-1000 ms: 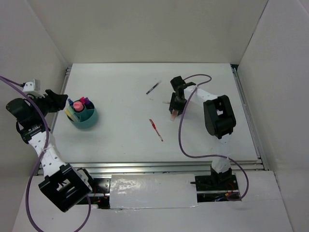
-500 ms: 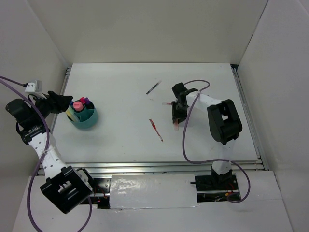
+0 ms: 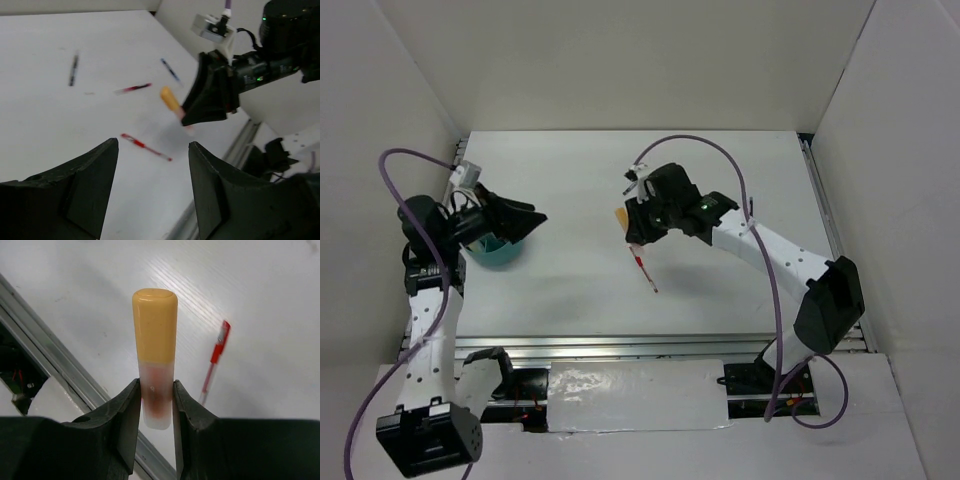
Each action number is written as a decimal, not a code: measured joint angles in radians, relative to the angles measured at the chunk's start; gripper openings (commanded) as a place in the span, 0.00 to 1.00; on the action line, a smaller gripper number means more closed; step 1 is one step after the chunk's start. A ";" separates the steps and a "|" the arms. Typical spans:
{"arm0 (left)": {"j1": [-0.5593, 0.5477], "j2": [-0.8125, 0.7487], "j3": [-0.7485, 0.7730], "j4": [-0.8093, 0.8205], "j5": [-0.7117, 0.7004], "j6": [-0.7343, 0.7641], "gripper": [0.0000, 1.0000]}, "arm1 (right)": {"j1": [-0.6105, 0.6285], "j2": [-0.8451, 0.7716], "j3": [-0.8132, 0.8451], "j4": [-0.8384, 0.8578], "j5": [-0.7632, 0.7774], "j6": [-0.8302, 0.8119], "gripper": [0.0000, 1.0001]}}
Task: Sort the stationery into containers
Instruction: Pick up the pen from the center of the board, then place the pen in the storage box.
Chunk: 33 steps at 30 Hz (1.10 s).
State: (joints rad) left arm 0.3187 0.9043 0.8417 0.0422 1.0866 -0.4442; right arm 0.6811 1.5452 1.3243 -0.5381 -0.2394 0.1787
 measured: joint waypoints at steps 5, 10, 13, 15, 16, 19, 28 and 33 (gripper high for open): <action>-0.201 -0.029 -0.018 0.029 -0.100 -0.110 0.71 | 0.129 0.010 0.104 0.021 0.061 -0.045 0.00; -0.330 -0.013 -0.018 0.015 -0.212 -0.135 0.71 | 0.230 0.010 0.134 0.037 0.136 -0.083 0.00; -0.396 0.000 -0.017 -0.008 -0.268 -0.131 0.71 | 0.280 0.010 0.134 0.040 0.186 -0.101 0.00; -0.438 0.011 -0.017 -0.028 -0.307 -0.128 0.71 | 0.311 0.010 0.134 0.042 0.221 -0.114 0.00; -0.448 0.015 -0.017 -0.036 -0.321 -0.128 0.71 | 0.325 0.010 0.134 0.045 0.237 -0.121 0.00; -0.454 0.019 -0.017 -0.054 -0.356 -0.117 0.69 | 0.355 0.010 0.135 0.053 0.277 -0.134 0.00; -0.455 0.027 -0.017 -0.097 -0.380 -0.107 0.36 | 0.364 0.014 0.156 0.059 0.348 -0.148 0.00; -0.455 0.027 -0.021 -0.078 -0.361 -0.117 0.19 | 0.366 0.018 0.157 0.058 0.357 -0.155 0.00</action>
State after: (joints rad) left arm -0.1368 0.9310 0.8207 -0.0360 0.7258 -0.5610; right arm 1.0473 1.5627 1.4811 -0.4801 0.1177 0.0238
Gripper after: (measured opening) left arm 0.352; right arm 0.349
